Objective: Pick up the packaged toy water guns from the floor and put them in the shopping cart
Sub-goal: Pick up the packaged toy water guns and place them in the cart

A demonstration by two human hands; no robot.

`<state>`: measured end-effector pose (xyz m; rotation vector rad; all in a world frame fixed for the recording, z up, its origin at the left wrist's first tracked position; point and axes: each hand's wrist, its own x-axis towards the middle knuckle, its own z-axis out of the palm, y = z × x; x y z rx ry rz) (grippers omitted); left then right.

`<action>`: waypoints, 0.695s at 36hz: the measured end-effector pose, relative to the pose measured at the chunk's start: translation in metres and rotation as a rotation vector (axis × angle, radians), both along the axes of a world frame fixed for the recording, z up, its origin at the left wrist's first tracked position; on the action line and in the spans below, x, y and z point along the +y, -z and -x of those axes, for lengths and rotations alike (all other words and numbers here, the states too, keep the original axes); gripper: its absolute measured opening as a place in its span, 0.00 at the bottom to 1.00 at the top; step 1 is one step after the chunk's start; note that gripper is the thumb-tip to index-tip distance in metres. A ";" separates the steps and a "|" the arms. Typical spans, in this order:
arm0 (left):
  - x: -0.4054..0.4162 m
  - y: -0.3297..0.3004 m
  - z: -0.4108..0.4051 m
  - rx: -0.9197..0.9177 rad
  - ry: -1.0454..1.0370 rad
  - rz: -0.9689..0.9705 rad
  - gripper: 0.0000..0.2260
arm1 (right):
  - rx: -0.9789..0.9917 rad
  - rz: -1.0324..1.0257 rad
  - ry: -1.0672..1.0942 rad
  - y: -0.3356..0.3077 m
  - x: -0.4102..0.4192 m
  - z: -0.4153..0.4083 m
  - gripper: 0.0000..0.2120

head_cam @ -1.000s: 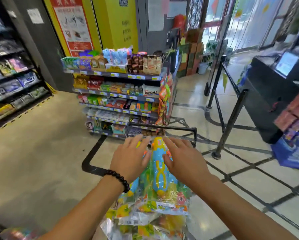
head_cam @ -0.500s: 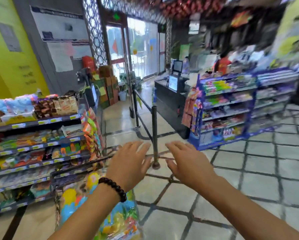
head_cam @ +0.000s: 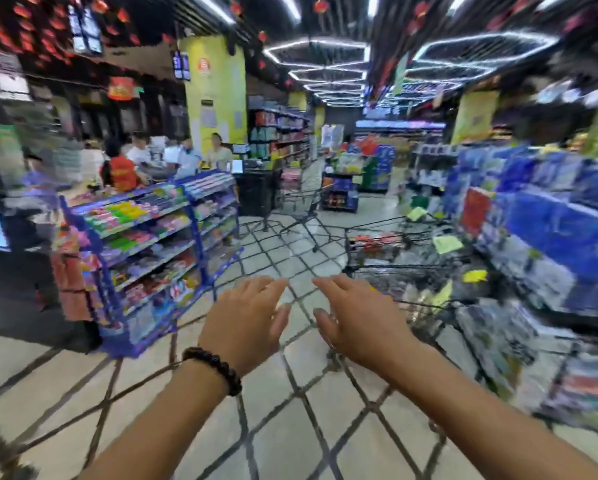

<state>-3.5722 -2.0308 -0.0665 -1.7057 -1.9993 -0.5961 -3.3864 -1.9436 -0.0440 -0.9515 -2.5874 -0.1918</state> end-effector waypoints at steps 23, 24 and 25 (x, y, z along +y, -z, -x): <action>0.248 0.001 -0.569 0.173 0.891 0.035 0.23 | 0.144 0.021 0.865 0.030 0.075 -0.582 0.27; 0.252 0.004 -0.591 0.172 0.920 0.032 0.23 | 0.154 0.034 0.893 0.034 0.074 -0.603 0.27; 0.256 0.006 -0.611 0.170 0.947 0.031 0.24 | 0.160 0.046 0.921 0.038 0.072 -0.623 0.27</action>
